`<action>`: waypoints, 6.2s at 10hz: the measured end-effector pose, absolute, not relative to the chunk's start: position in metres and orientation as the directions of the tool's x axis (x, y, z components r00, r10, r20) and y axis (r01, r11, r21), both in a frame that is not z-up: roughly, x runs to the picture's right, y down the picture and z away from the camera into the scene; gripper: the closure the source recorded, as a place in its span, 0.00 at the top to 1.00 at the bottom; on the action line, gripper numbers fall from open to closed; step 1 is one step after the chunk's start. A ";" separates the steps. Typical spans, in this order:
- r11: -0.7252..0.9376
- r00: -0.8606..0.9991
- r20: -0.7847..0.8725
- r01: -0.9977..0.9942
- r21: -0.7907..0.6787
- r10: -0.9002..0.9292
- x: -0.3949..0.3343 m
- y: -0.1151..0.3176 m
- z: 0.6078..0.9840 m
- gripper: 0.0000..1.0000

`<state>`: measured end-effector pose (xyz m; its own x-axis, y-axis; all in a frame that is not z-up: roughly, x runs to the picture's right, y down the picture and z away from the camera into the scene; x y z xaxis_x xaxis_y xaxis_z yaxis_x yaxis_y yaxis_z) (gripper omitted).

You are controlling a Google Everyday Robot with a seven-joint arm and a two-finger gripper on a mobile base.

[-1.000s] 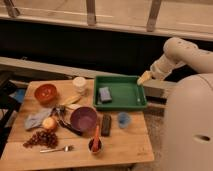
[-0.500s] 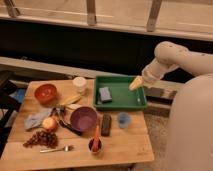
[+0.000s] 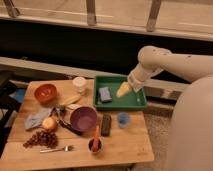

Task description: Wipe purple bowl with eraser

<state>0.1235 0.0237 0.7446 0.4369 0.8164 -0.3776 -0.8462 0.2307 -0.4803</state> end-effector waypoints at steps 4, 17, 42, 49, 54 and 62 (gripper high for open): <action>0.266 0.493 -0.365 -0.812 -0.520 0.790 0.115 0.033 0.739 0.70; 0.293 0.613 -0.415 -0.735 -0.612 0.672 0.040 0.108 0.775 0.70; 0.133 0.471 -0.572 -0.836 -0.533 0.672 0.029 0.175 0.818 0.70; 0.170 0.457 -0.597 -0.864 -0.474 0.660 0.015 0.188 0.830 0.70; 0.184 0.453 -0.598 -0.871 -0.456 0.661 0.006 0.189 0.834 0.68; 0.141 0.441 -0.597 -0.865 -0.481 0.670 0.006 0.193 0.839 0.12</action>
<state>0.0057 0.1927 0.8386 0.4409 0.6703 -0.5969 -0.8654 0.1411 -0.4808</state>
